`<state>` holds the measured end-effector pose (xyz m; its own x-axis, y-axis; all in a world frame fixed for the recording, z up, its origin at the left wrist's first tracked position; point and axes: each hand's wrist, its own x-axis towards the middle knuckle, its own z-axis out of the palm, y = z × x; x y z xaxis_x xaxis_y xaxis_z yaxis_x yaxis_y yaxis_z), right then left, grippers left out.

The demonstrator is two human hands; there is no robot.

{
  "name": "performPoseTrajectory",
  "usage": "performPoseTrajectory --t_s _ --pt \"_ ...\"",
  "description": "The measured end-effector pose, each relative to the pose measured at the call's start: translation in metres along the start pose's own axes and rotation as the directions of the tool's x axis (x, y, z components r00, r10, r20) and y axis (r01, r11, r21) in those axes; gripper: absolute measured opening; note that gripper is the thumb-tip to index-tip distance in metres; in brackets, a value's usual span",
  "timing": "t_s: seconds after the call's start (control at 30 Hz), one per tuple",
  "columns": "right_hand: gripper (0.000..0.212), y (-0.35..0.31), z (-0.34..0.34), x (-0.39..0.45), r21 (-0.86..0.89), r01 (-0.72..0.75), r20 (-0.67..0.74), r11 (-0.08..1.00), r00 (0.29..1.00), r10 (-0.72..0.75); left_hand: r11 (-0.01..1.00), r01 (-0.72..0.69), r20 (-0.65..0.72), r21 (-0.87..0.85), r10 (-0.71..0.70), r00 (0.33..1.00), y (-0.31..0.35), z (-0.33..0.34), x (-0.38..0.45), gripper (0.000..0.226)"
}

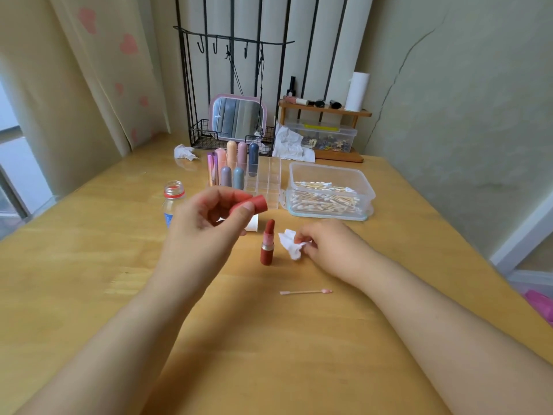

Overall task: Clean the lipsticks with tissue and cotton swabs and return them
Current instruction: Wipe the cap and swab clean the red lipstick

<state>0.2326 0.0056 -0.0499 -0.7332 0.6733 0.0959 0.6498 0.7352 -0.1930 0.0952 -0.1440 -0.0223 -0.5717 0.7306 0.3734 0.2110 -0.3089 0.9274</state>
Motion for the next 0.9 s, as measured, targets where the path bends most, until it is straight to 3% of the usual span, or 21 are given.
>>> performPoseTrajectory --t_s 0.07,0.2,0.37,0.53,0.63,0.77,0.9 --pt "0.032 0.001 0.001 -0.007 0.002 0.016 0.054 1.0 0.998 -0.016 1.0 0.002 0.007 0.01 -0.002 1.0 -0.001 -0.001 0.001 0.009" --pt "0.017 -0.004 -0.013 -0.031 0.161 0.108 -0.119 0.981 0.989 -0.089 1.0 -0.018 0.037 0.009 0.017 0.999 -0.001 -0.001 -0.001 0.019" --pt "0.007 -0.008 -0.007 -0.056 0.117 0.172 0.075 0.978 0.981 -0.181 1.0 -0.018 0.081 -0.014 0.019 0.997 -0.001 0.001 -0.003 0.011" --pt "0.016 -0.008 0.008 -0.057 0.19 0.143 0.06 0.971 0.986 -0.157 1.0 0.014 0.265 -0.01 -0.011 0.964 -0.005 0.008 -0.009 0.024" --pt "0.014 -0.004 0.003 -0.06 0.166 0.112 0.029 0.98 0.993 -0.118 1.0 0.01 0.32 0.01 -0.013 0.947 -0.011 0.014 -0.012 0.02" --pt "0.017 0.013 -0.015 -0.069 0.339 -0.044 -0.146 0.94 0.984 0.098 0.961 -0.138 0.396 0.239 0.033 0.917 -0.021 0.021 -0.018 0.011" --pt "0.019 0.019 -0.02 -0.073 0.521 -0.066 -0.216 0.851 0.954 0.206 0.729 -0.428 0.58 0.534 0.052 0.813 -0.036 0.027 -0.023 0.014"
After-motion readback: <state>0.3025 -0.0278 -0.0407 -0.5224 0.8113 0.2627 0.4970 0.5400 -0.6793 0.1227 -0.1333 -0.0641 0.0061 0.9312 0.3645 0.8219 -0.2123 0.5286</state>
